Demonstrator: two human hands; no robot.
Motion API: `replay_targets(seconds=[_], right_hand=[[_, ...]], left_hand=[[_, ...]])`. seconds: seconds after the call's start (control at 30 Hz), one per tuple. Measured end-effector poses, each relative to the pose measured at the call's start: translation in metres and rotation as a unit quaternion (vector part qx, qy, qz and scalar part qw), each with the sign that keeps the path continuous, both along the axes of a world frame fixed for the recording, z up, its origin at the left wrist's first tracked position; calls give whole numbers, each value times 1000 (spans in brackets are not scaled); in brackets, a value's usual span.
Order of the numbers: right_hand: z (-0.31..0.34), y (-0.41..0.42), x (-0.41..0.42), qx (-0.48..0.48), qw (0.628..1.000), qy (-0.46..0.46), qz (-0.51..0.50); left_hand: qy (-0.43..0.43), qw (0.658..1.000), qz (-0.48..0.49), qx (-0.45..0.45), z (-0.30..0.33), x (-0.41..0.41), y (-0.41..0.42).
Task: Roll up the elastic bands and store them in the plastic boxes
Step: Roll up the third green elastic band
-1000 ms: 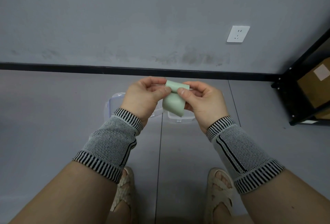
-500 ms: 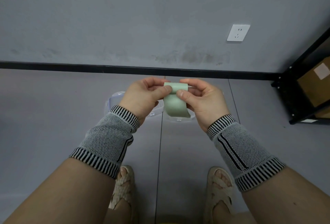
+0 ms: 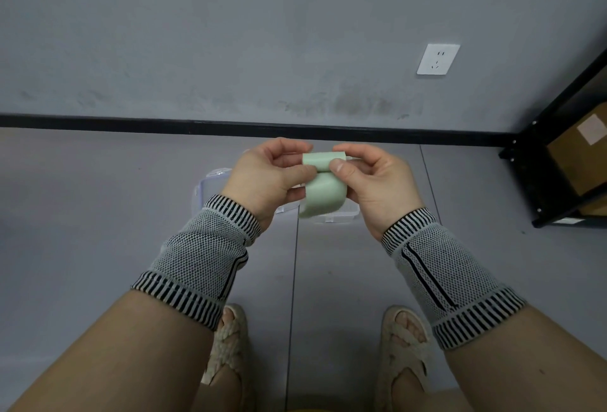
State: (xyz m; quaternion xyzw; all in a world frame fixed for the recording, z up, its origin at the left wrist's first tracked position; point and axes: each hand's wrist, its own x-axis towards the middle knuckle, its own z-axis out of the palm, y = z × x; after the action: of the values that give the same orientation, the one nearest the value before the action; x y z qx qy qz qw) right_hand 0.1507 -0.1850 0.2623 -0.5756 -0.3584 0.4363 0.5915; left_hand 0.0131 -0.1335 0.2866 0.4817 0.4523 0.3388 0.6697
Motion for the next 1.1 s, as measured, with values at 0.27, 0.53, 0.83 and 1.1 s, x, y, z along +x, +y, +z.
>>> replay_targets(seconds=[0.27, 0.53, 0.83, 1.1], right_hand=[[1, -1, -1, 14, 1000, 5, 16], [1, 1, -1, -3, 1000, -4, -13], [2, 0, 1, 10, 1000, -3, -6], [1, 0, 0, -11, 1000, 21, -7]], left_hand=[[14, 1000, 11, 5, -2, -2, 2], [19, 999, 7, 35, -1, -1, 0], [17, 1000, 13, 9, -2, -1, 1], [5, 1000, 7, 29, 1, -2, -1]])
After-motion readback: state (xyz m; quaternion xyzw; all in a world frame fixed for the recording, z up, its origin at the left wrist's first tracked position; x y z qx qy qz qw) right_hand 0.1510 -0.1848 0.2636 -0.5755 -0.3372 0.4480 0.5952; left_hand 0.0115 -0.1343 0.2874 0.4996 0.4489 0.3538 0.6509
